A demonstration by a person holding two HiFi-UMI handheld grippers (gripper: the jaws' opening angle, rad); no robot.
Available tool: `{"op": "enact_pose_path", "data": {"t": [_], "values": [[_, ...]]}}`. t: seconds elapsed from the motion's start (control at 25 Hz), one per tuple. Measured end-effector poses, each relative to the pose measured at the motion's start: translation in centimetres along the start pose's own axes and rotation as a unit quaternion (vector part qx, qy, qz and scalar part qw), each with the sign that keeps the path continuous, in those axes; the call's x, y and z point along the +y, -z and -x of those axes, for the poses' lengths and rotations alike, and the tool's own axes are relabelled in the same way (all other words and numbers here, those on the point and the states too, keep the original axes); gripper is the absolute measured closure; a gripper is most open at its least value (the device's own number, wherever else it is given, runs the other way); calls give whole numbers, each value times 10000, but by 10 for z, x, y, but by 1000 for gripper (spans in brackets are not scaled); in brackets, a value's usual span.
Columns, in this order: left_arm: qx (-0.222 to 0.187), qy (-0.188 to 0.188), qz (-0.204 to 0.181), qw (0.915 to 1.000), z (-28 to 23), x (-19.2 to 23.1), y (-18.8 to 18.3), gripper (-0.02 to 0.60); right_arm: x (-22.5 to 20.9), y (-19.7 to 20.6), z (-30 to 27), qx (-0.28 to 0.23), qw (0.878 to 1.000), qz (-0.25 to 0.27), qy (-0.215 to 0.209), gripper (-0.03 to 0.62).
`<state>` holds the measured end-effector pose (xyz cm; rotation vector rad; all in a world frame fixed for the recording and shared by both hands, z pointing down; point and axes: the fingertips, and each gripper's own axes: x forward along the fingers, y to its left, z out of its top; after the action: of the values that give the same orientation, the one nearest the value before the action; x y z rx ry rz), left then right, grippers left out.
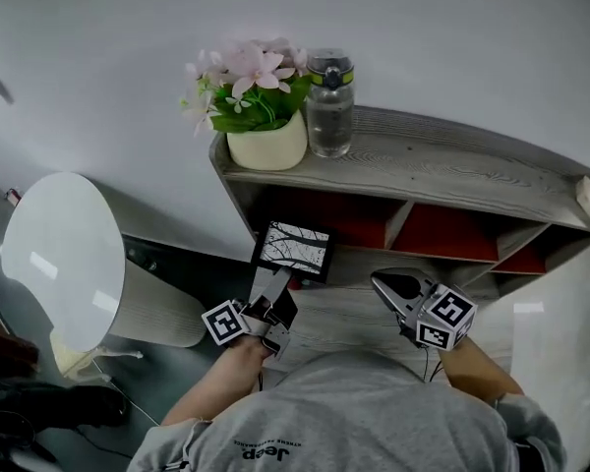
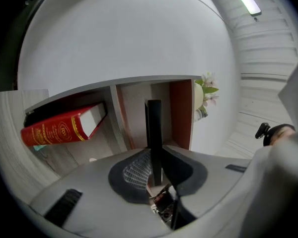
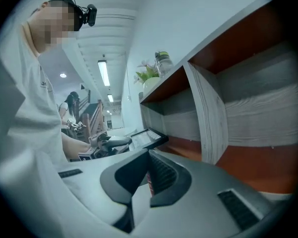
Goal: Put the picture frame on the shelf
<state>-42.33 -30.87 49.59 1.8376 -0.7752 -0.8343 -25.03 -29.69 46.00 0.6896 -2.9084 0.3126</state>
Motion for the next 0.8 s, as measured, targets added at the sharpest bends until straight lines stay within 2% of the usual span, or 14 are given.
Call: {"op": "enact_pose_path", "data": {"t": [0.24, 0.44, 0.8], "values": [[228, -40, 319, 9992, -12, 17, 5, 500, -6, 0, -1, 23, 9995, -40, 305, 592], [225, -69, 522, 9984, -21, 26, 7, 500, -13, 2, 1, 66, 9991, -74, 416, 592], [176, -256, 548, 9980, -37, 36, 7, 500, -23, 5, 2, 92, 9988, -158, 455, 592]]}}
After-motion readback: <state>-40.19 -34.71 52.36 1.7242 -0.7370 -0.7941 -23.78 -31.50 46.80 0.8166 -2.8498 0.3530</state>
